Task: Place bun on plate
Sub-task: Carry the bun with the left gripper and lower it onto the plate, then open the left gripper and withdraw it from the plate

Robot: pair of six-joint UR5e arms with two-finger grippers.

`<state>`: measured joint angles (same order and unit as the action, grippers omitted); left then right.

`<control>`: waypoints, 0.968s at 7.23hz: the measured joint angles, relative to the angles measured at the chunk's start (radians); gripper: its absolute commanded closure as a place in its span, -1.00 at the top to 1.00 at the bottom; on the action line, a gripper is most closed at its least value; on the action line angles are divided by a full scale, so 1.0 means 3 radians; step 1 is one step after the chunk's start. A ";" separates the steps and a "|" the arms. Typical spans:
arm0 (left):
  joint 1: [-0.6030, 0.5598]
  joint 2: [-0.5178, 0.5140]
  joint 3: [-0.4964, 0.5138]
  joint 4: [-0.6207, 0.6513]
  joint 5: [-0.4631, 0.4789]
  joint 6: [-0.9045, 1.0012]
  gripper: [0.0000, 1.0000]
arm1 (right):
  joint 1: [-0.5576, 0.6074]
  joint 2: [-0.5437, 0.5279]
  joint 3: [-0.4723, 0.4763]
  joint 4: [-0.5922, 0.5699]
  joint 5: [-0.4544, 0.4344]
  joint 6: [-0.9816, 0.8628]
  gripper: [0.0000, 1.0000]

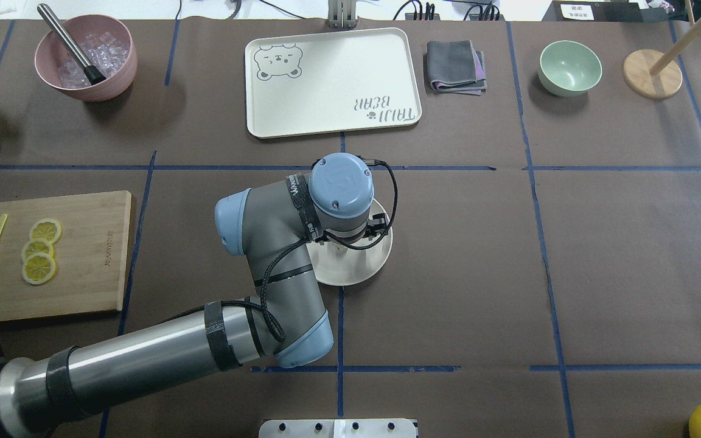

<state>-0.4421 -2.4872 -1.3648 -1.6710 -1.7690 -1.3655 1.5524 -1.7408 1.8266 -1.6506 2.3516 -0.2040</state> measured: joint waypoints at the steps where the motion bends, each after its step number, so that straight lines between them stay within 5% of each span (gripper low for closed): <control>1: -0.0029 0.0048 -0.0096 0.0010 -0.0020 0.0027 1.00 | 0.0000 0.0002 -0.0004 0.0000 0.0000 0.0000 1.00; 4: -0.0430 0.0800 -0.1004 0.0341 -0.0451 0.0880 1.00 | 0.0000 0.0004 -0.0009 0.0000 -0.0004 -0.0001 1.00; 7: -0.1312 0.1757 -0.1655 0.0474 -0.1137 0.2206 1.00 | 0.0000 0.0004 -0.0010 0.0000 -0.0005 -0.0005 1.00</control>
<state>-0.8359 -1.9601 -1.8614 -1.5288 -2.1102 -0.7036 1.5524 -1.7396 1.8235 -1.6506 2.3501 -0.2055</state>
